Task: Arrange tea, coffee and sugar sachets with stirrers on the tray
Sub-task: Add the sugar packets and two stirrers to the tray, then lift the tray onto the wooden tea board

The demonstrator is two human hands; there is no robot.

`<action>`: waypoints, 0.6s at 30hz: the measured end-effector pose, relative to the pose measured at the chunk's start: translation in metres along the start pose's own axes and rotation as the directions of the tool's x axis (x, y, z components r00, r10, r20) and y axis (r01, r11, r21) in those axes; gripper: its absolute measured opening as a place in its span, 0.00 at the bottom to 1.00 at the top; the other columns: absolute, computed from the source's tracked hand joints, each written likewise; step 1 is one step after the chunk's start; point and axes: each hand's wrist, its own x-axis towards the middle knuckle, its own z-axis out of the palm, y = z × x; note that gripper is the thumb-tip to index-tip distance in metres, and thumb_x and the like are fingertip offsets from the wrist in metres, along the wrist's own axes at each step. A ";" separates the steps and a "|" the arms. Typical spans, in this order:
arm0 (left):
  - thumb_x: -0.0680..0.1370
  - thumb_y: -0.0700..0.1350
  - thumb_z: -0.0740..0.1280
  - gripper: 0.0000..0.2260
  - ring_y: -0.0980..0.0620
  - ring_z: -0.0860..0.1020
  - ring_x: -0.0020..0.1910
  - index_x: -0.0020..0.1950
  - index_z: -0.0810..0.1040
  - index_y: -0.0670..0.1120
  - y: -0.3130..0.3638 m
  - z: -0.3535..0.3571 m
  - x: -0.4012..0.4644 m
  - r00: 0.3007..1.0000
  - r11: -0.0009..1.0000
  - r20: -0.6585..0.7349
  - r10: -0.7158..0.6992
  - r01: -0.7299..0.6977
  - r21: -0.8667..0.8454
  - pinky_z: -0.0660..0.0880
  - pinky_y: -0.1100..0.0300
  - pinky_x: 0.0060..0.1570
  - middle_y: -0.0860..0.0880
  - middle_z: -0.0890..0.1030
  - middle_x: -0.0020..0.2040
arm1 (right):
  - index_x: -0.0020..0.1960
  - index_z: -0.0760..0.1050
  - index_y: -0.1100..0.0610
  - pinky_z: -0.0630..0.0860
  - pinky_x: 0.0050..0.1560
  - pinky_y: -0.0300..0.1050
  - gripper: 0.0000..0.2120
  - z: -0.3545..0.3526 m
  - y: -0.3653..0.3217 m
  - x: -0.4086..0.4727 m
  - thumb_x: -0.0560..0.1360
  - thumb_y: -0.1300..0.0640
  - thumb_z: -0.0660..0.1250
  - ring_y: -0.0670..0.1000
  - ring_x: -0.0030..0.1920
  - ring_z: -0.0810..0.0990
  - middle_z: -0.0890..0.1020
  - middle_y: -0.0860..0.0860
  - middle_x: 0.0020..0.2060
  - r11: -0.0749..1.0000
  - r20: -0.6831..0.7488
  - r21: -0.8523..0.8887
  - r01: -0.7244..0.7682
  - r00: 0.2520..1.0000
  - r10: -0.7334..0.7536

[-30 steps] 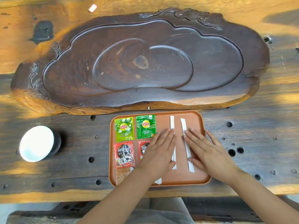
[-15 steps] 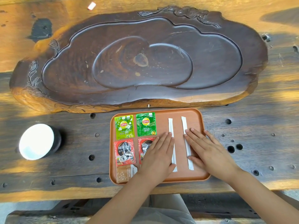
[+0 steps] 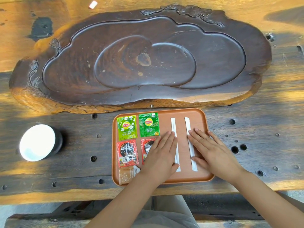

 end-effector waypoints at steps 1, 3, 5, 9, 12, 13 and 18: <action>0.68 0.54 0.70 0.35 0.45 0.62 0.72 0.70 0.65 0.39 0.000 0.000 0.000 1.000 1.000 0.006 0.001 -0.001 0.004 0.55 0.45 0.68 0.41 0.66 0.71 | 0.71 0.64 0.57 0.48 0.72 0.47 0.30 0.000 0.000 0.000 0.74 0.41 0.53 0.51 0.72 0.61 0.66 0.51 0.71 1.000 0.004 0.000 0.000 1.000 0.000; 0.67 0.55 0.70 0.35 0.45 0.63 0.71 0.69 0.67 0.40 -0.001 0.001 -0.001 1.000 1.000 0.013 0.003 -0.003 0.014 0.57 0.45 0.67 0.42 0.68 0.71 | 0.71 0.64 0.57 0.47 0.72 0.47 0.31 0.000 0.000 0.000 0.74 0.41 0.53 0.50 0.72 0.61 0.66 0.51 0.71 1.000 0.008 -0.003 0.003 1.000 -0.003; 0.66 0.56 0.70 0.35 0.46 0.65 0.70 0.68 0.69 0.40 -0.001 0.002 -0.001 1.000 1.000 0.008 0.005 -0.005 0.011 0.58 0.45 0.67 0.42 0.70 0.70 | 0.71 0.64 0.56 0.47 0.73 0.47 0.31 0.001 0.001 0.000 0.74 0.41 0.53 0.50 0.72 0.61 0.67 0.51 0.71 1.000 0.001 0.000 0.010 1.000 -0.010; 0.69 0.58 0.62 0.30 0.48 0.65 0.70 0.66 0.71 0.43 -0.002 -0.009 -0.005 0.999 0.999 -0.050 -0.005 0.003 -0.034 0.56 0.45 0.69 0.44 0.71 0.69 | 0.71 0.65 0.55 0.53 0.72 0.51 0.29 -0.003 -0.001 -0.004 0.74 0.42 0.55 0.49 0.73 0.60 0.66 0.50 0.71 0.998 -0.119 0.056 0.012 0.993 -0.005; 0.73 0.53 0.61 0.22 0.52 0.66 0.68 0.66 0.70 0.47 -0.009 -0.031 -0.019 0.980 0.986 -0.193 -0.058 0.025 -0.167 0.50 0.50 0.71 0.49 0.72 0.68 | 0.67 0.69 0.56 0.63 0.66 0.52 0.26 -0.011 -0.003 -0.007 0.74 0.45 0.57 0.52 0.68 0.67 0.73 0.52 0.66 0.984 -0.249 0.160 -0.071 0.962 0.110; 0.74 0.52 0.61 0.20 0.53 0.68 0.66 0.64 0.71 0.48 -0.015 -0.038 -0.027 0.965 0.977 -0.236 -0.114 0.065 -0.205 0.50 0.52 0.69 0.50 0.75 0.65 | 0.65 0.70 0.57 0.68 0.62 0.51 0.24 -0.013 -0.004 -0.008 0.73 0.45 0.57 0.53 0.64 0.70 0.75 0.53 0.63 0.971 -0.272 0.197 -0.133 0.945 0.184; 0.74 0.45 0.63 0.14 0.46 0.76 0.52 0.59 0.74 0.44 -0.072 -0.045 -0.074 0.772 0.794 -0.238 -0.589 0.500 -0.344 0.71 0.49 0.54 0.44 0.80 0.53 | 0.67 0.67 0.59 0.76 0.45 0.52 0.27 -0.012 -0.006 -0.006 0.71 0.53 0.68 0.60 0.54 0.75 0.76 0.58 0.54 0.800 -0.092 0.362 -0.478 0.836 0.541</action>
